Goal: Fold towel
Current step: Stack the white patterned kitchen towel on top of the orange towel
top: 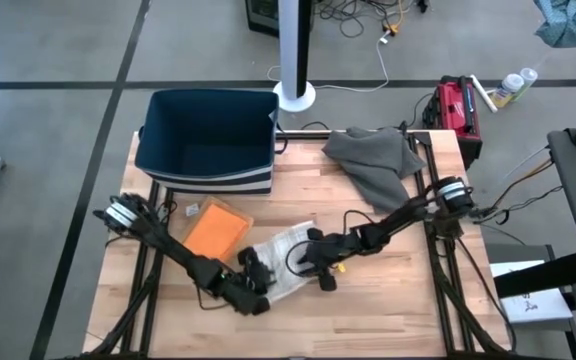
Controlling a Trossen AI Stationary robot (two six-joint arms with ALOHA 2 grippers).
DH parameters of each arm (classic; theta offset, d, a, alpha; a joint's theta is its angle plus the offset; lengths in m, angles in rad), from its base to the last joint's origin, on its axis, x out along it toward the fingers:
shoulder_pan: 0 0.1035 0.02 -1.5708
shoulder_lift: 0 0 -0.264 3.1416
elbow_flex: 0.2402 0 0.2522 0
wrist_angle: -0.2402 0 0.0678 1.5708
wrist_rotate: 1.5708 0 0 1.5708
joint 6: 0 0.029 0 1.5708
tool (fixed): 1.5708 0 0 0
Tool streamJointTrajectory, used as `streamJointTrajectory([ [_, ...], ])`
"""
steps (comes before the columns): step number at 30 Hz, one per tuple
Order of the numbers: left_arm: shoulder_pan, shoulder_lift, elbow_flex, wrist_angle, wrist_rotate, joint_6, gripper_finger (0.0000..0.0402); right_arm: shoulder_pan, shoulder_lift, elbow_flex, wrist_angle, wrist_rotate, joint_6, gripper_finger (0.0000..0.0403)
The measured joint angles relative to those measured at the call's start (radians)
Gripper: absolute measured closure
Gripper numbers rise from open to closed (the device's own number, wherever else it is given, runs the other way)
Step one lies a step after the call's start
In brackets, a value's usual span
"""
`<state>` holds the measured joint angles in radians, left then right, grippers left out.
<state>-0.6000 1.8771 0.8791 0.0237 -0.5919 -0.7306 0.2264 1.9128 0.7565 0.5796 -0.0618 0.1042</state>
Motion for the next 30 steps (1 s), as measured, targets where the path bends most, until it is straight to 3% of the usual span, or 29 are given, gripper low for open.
streamJointTrajectory([
  [6,-0.048,0.098,0.160,-0.076,-0.022,-0.013,0.0287,0.022,-0.151,0.023,-0.345,-0.007,-0.097,0.0261],
  [9,-0.053,0.099,0.224,-0.173,0.006,-0.041,0.0287,0.039,-0.257,0.054,-0.511,0.009,-0.059,0.0260],
  [13,-0.053,0.081,0.311,-0.348,-0.028,-0.046,0.0287,0.042,-0.376,0.073,-0.606,0.045,0.129,0.0251],
  [18,-0.052,0.075,0.387,-0.489,-0.082,-0.041,0.0287,0.035,-0.425,0.058,-0.671,0.079,0.475,0.0222],
  [24,-0.062,0.075,0.348,-0.449,-0.122,-0.053,0.0287,0.070,-0.402,0.024,-0.726,0.157,0.850,0.0180],
  [30,-0.063,0.075,0.225,-0.279,-0.124,-0.068,0.0287,0.075,-0.322,0.013,-0.706,0.134,0.997,0.0153],
])
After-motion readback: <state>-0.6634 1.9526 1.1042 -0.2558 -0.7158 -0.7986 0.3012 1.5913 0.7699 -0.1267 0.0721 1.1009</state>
